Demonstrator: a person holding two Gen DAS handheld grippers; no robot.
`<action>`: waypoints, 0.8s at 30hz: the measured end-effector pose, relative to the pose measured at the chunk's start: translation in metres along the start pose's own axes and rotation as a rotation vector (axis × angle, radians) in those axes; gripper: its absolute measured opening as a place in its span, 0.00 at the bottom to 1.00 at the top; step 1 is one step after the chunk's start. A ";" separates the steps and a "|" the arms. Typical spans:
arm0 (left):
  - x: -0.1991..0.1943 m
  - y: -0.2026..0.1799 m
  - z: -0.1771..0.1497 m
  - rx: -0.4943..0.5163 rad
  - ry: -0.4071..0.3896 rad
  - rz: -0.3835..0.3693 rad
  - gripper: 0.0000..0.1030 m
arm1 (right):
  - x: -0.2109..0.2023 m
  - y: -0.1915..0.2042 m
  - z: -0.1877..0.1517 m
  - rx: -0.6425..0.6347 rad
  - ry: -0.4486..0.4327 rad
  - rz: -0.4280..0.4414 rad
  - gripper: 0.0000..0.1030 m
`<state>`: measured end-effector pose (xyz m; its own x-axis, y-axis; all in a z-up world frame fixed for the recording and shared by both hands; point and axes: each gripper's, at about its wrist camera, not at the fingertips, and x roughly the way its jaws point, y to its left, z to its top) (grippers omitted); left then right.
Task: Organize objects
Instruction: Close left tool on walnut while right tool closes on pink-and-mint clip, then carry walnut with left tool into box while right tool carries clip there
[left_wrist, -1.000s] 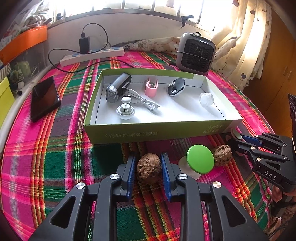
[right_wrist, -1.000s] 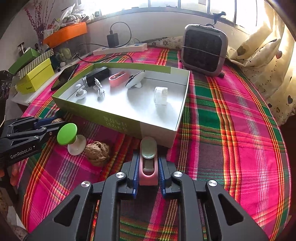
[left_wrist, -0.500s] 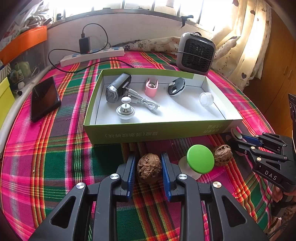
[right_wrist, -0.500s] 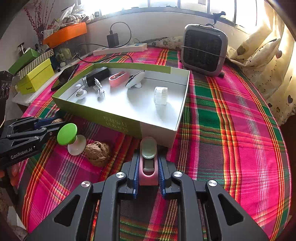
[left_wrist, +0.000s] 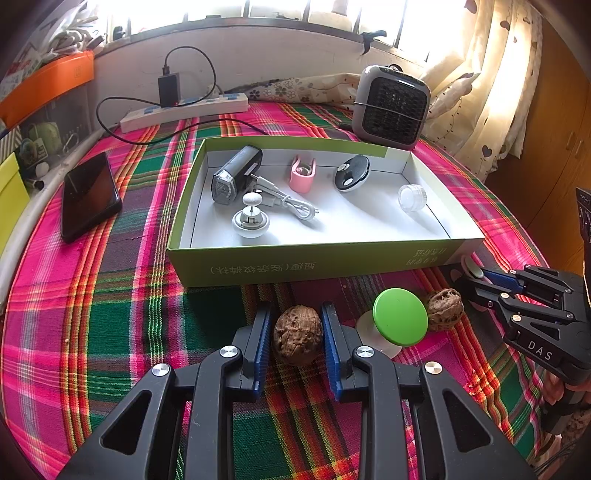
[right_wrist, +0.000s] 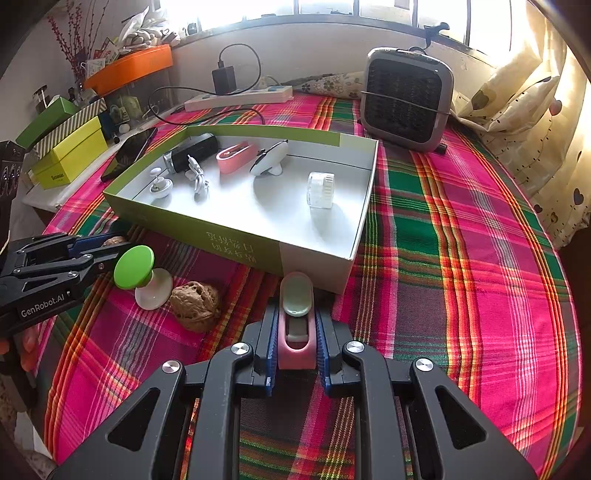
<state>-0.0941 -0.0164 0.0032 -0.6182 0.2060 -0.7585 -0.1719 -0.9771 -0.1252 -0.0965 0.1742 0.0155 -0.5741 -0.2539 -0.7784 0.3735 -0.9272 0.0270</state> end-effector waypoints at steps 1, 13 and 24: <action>0.000 0.000 0.000 -0.002 0.000 0.000 0.23 | 0.000 0.000 0.000 -0.001 0.000 0.000 0.18; 0.000 0.001 -0.001 -0.023 -0.004 0.002 0.23 | -0.003 0.001 -0.004 0.015 -0.002 0.011 0.18; -0.002 0.000 -0.003 -0.019 -0.004 -0.002 0.23 | -0.006 0.004 -0.006 0.040 -0.002 0.019 0.18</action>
<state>-0.0902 -0.0169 0.0026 -0.6213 0.2080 -0.7555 -0.1582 -0.9776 -0.1391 -0.0868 0.1742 0.0166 -0.5685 -0.2724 -0.7763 0.3555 -0.9323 0.0668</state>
